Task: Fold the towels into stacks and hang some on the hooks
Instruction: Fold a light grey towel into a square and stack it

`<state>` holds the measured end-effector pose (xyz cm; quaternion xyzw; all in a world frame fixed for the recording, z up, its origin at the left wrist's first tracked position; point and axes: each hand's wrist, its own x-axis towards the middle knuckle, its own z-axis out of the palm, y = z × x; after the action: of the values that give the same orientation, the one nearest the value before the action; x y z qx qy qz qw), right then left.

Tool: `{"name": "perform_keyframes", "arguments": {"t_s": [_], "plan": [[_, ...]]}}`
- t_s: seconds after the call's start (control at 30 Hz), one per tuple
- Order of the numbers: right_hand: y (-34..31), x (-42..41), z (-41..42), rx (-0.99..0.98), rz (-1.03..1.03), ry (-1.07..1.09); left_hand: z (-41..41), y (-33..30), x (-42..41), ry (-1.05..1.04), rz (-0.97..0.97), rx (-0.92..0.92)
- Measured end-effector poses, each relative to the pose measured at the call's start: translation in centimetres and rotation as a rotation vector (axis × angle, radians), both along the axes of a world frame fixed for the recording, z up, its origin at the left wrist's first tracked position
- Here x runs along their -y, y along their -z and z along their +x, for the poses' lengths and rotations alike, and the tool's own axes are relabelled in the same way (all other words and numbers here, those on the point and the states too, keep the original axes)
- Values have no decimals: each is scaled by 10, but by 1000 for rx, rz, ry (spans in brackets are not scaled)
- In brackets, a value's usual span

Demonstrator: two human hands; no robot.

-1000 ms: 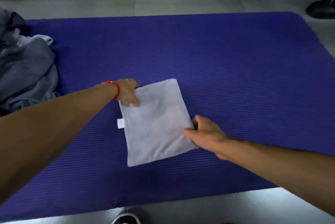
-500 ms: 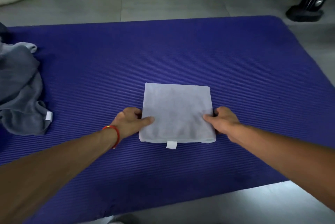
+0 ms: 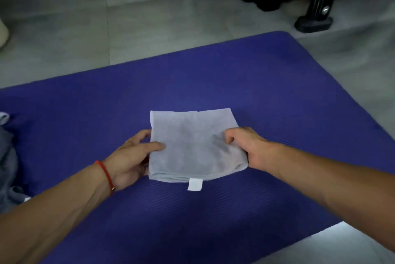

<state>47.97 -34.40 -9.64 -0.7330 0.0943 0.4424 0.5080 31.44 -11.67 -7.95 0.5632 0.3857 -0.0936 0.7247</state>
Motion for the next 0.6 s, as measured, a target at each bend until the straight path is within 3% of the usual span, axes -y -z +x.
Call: {"name": "perform_keyframes", "arguments": {"t_s": [0.37,0.5,0.6], "plan": [[-195,41,104,-5,129,20,98,-182,17,-10,-36,167],[-210,57,134,-57,205,104,126,-203,37,-17,-28,182],[-202,62,170,9,142,118,158,-187,54,-63,-39,134]]}}
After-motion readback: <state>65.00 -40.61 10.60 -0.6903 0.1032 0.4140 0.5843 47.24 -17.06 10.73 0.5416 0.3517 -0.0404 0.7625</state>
